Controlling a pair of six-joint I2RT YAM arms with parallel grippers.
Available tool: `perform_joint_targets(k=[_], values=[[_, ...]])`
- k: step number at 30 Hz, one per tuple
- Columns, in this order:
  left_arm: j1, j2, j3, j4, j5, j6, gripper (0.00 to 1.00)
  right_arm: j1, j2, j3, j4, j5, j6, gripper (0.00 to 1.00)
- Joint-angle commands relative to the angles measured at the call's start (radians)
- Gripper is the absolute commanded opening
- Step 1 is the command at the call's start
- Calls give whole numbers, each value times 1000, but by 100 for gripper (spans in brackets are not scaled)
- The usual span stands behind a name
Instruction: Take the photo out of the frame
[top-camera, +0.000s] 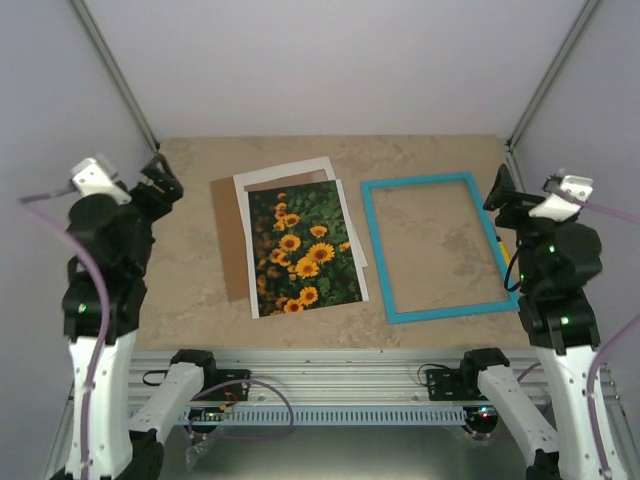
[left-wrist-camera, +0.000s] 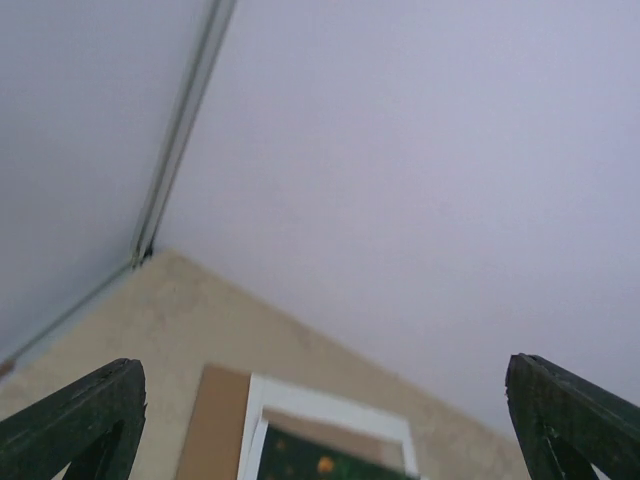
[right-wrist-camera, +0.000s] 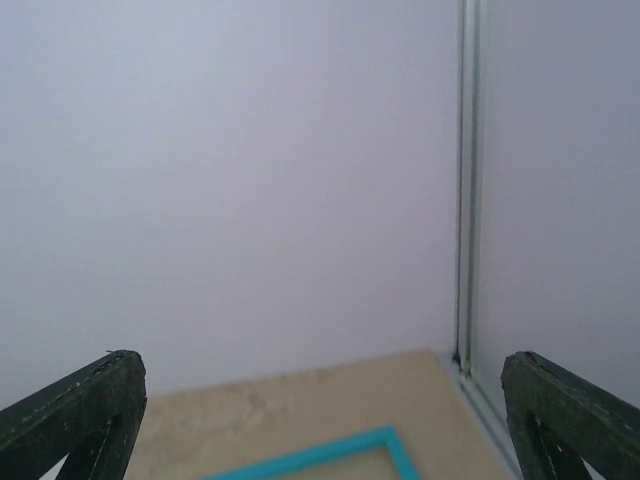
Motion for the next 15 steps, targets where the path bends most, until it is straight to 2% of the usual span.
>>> perform_joint_targets(k=[1, 15], values=[[4, -42, 67, -6, -94, 14, 100, -3, -73, -32, 83, 11, -41, 98], [2, -36, 27, 11, -76, 19, 100, -3, -99, -81, 130, -23, -15, 98]])
